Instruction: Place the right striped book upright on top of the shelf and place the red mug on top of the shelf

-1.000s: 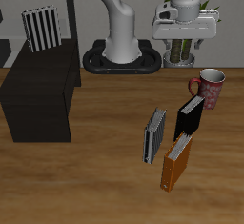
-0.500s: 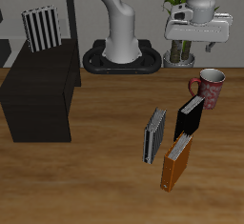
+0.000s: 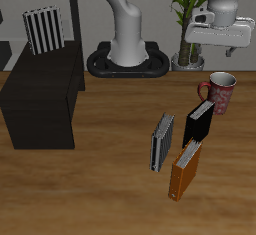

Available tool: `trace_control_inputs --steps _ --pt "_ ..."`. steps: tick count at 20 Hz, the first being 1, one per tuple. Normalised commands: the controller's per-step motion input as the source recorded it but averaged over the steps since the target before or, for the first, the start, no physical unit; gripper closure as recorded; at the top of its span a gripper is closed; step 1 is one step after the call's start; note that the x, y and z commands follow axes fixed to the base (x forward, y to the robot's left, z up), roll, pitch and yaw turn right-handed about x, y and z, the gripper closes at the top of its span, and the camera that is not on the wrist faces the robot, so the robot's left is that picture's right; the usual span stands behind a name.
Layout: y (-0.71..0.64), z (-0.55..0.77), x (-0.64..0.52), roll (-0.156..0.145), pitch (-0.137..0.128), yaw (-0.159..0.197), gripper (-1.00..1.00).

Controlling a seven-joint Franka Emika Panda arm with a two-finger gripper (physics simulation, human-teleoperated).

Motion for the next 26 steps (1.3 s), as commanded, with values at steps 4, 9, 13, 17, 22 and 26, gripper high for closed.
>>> trace_control_inputs --steps 4,9,13,17,22,26 --pt "0.15 -0.11 -0.11 -0.029 -0.039 -0.036 -1.00" --pt "0.00 -0.12 0.01 -0.043 -0.008 -0.023 -1.00" --pt "0.39 -0.34 0.06 0.031 0.014 0.069 -1.00" --pt "0.35 -0.23 0.04 0.025 0.006 0.047 -1.00" --pt "0.38 -0.20 0.11 0.018 0.006 0.040 -1.00" --pt "0.18 -0.03 0.09 -0.012 -0.018 0.021 -1.00"
